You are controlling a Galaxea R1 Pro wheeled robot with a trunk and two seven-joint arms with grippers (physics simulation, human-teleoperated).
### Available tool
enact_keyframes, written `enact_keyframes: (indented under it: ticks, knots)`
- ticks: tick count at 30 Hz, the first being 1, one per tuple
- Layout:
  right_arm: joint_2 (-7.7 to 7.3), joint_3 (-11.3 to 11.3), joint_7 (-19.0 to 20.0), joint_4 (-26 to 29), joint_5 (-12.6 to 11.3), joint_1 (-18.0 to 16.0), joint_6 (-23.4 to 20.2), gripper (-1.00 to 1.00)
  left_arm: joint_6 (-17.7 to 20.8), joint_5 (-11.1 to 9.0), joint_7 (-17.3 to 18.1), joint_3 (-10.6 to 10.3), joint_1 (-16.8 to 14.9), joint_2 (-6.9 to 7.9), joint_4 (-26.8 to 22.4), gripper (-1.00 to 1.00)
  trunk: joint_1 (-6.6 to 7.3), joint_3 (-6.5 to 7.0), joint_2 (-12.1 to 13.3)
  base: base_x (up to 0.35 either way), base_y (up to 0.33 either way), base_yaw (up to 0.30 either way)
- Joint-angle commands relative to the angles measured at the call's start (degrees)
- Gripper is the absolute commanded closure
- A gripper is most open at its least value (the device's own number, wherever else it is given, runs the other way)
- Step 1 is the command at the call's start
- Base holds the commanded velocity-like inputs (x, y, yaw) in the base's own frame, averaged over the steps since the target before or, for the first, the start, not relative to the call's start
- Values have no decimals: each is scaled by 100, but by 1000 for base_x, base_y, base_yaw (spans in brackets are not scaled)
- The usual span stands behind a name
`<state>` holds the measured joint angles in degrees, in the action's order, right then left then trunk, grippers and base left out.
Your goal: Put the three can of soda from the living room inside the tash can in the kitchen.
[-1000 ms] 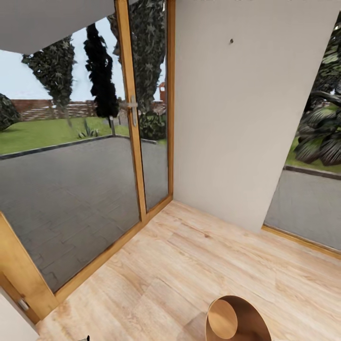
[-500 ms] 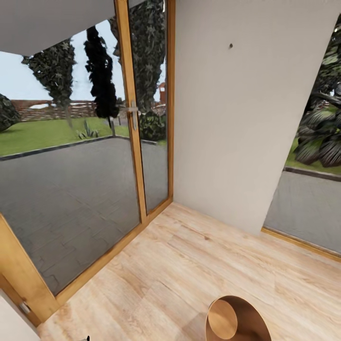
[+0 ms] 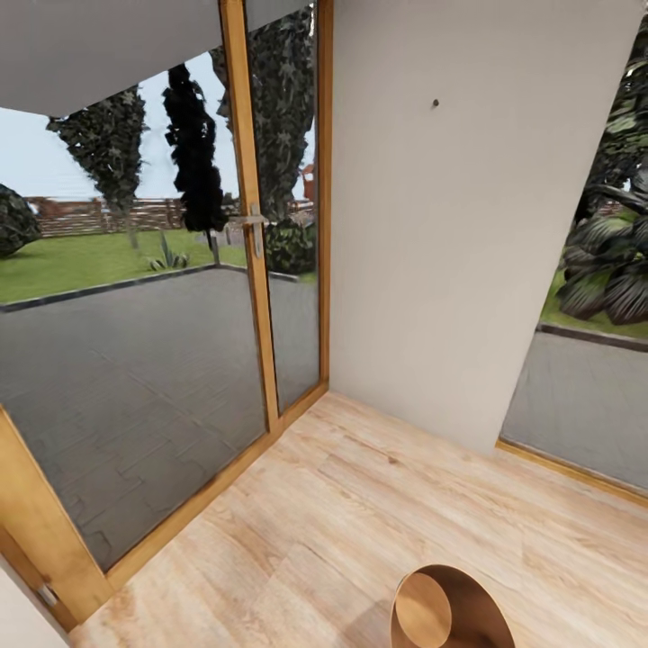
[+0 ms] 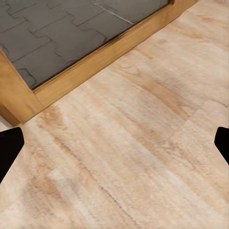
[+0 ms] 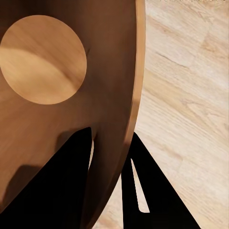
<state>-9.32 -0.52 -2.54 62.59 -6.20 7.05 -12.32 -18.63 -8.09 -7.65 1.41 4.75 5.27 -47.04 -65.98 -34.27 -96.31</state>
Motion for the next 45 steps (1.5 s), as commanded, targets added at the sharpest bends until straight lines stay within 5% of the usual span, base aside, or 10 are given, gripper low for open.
enact_keyframes:
  ticks: [1, 12, 45]
  knots:
    - [0, -1, 25, 4, -6, -2, 2, 100, 0, 0, 0, 0, 2, -2, 1, -100, 0, 10, 0, 0, 0, 0]
    - [8, -19, 25, -126, -10, -2, 1, 100, 0, 0, -1, -2, 2, -9, 118, -100, 0, 61, 0, -58, 0, 0]
    - [27, -27, 18, -157, -22, -2, -7, 100, -3, 0, 0, -18, 4, -9, 160, -100, 0, 63, 0, -324, 0, 0]
